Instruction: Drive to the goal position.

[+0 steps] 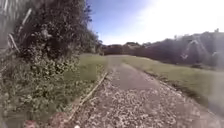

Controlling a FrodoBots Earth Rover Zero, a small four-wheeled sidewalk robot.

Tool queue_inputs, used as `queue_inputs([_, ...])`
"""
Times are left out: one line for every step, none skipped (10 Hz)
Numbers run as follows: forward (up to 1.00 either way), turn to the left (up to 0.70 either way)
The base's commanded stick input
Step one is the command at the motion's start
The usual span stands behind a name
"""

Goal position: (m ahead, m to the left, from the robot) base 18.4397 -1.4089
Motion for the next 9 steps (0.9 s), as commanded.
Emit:
queue_inputs([0.70, -0.35])
queue_inputs([0.70, -0.35])
queue_inputs([0.70, -0.35])
queue_inputs([0.70, -0.35])
queue_inputs([0.70, -0.35])
queue_inputs([0.70, -0.35])
queue_inputs([0.70, -0.35])
queue_inputs([0.70, -0.35])
queue_inputs([0.70, -0.35])
